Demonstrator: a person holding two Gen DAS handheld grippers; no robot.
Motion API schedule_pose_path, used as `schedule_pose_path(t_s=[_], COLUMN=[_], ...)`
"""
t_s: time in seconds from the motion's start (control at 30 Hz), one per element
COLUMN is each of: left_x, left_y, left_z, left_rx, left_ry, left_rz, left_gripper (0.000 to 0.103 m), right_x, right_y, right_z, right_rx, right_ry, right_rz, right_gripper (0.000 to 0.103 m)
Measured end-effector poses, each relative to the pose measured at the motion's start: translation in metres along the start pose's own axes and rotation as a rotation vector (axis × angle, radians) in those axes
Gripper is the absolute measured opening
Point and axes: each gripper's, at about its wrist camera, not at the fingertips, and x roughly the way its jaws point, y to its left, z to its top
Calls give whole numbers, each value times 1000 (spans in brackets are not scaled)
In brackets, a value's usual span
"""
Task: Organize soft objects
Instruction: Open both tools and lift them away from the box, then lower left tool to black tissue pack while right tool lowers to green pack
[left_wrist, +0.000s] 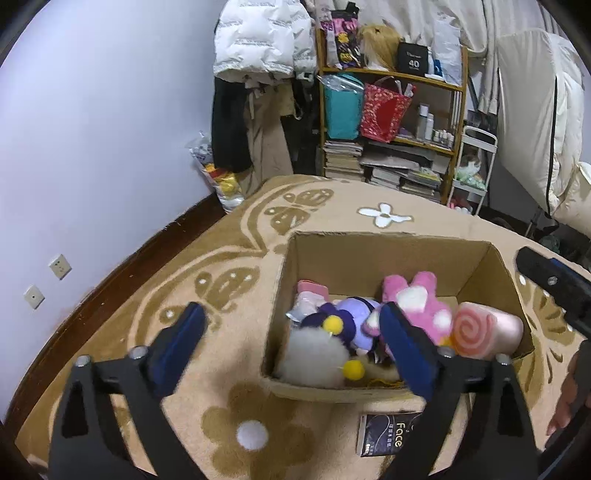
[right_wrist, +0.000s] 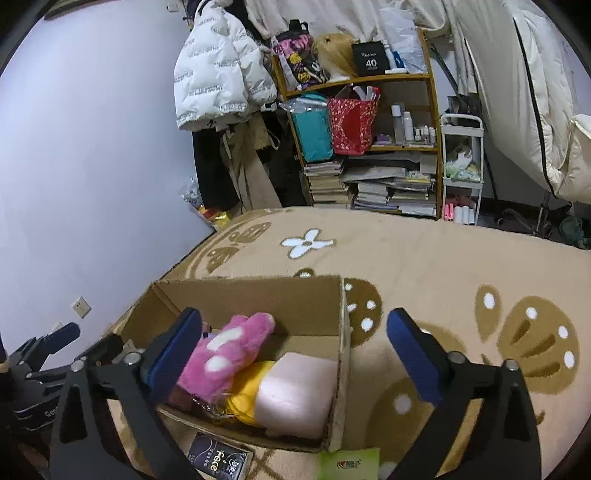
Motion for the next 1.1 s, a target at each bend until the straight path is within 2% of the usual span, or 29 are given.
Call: schedule_pose_path(t_s=[0.1,0.37,0.47,0.8,1.1], left_x=[-12,-36,-45,-74,-78], left_y=[4,14,14,17,11], left_z=[0,-1,-3,-20,-34], left_rx=[-9,-33,-29,-11,3], left_ry=[-26,-36,-31,-4,25], left_rz=[23,26,41,22,6], left_gripper=[103,103,103,103,103], right_x=[-12,-47,-60,-90,-100], right_y=[0,8,11,15,12], right_z=[2,2,-4,-25,-43], right_rx=[3,-33,-43,-45,-36], right_ry=[-17,-30,-36,-30,-9], right_rz=[-6,-28,-41,-67,-78], right_gripper=[103,103,103,103,103])
